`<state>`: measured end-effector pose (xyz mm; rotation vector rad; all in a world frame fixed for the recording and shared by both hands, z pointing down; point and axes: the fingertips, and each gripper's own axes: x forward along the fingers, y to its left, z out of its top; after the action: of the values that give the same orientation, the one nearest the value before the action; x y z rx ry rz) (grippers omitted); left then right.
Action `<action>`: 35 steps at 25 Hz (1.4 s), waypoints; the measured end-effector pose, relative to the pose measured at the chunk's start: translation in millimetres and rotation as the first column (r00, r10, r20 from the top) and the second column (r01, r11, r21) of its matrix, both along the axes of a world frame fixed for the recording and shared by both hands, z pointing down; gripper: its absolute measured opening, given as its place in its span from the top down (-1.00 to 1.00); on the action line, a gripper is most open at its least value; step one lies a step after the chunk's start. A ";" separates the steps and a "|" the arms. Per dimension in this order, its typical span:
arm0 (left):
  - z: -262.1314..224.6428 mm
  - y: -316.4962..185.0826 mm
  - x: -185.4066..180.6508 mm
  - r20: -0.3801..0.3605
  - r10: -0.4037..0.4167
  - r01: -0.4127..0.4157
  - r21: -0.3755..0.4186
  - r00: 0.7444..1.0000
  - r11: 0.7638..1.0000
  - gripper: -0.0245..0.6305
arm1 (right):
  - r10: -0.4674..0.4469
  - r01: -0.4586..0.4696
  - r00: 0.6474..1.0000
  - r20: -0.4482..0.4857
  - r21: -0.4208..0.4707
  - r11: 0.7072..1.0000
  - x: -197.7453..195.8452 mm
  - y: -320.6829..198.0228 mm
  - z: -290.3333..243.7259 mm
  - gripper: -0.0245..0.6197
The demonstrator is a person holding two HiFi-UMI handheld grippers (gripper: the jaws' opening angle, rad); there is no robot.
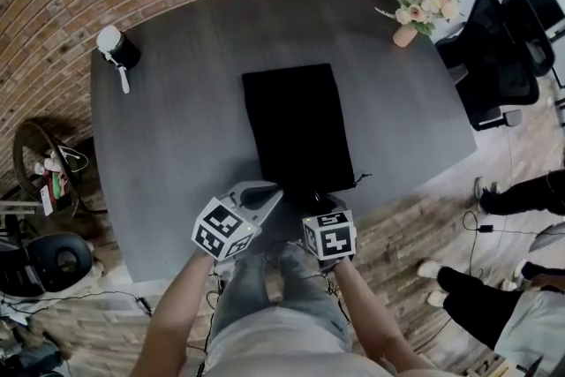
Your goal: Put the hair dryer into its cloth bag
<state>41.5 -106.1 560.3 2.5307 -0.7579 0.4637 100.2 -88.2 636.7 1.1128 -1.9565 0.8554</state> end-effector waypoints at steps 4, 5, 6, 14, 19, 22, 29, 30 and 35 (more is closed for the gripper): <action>-2.2 0.9 2.0 -0.008 0.006 -0.006 -0.002 1.000 1.000 0.87 | 0.086 -0.092 0.986 0.142 0.034 0.995 -4.0 -2.6 -8.9 0.35; -2.6 0.8 2.2 -0.010 0.008 -0.008 -0.002 1.000 1.000 0.87 | 0.110 -0.119 0.977 0.185 0.037 0.992 -5.7 -4.2 -11.3 0.36; -3.1 0.9 2.3 -0.012 0.009 -0.009 -0.002 1.000 1.000 0.87 | 0.132 -0.145 0.965 0.228 0.042 0.989 -7.5 -6.1 -13.9 0.36; -8.6 0.7 5.0 -0.021 0.037 -0.037 0.005 0.999 0.999 0.87 | 0.239 -0.298 0.863 0.446 0.067 0.952 -10.0 -22.4 -35.2 0.37; -15.7 0.6 4.2 -0.042 0.053 -0.053 0.004 0.998 0.999 0.87 | 0.214 -0.307 0.867 0.450 0.143 0.941 -7.7 -45.3 -50.6 0.38; -18.1 -0.6 5.1 -0.054 0.058 -0.058 0.007 0.997 0.998 0.87 | 0.193 -0.295 0.872 0.449 0.168 0.941 -10.7 -59.7 -52.8 0.38; -30.2 -5.1 10.2 -0.097 0.076 -0.075 0.010 0.992 0.997 0.87 | 0.217 -0.366 0.829 0.516 0.207 0.907 -12.7 -88.8 -62.7 0.38; -31.7 -5.4 10.5 -0.101 0.079 -0.079 0.011 0.992 0.997 0.87 | 0.215 -0.370 0.828 0.518 0.215 0.904 -13.2 -93.1 -64.0 0.38; -35.2 -9.7 10.9 -0.113 0.082 -0.082 0.004 0.990 0.997 0.87 | 0.217 -0.389 0.818 0.533 0.235 0.891 -14.5 -114.1 -65.9 0.38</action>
<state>52.4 -115.7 525.1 2.5704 -0.6137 0.3444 85.6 -202.3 570.8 1.5643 -2.4543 1.0903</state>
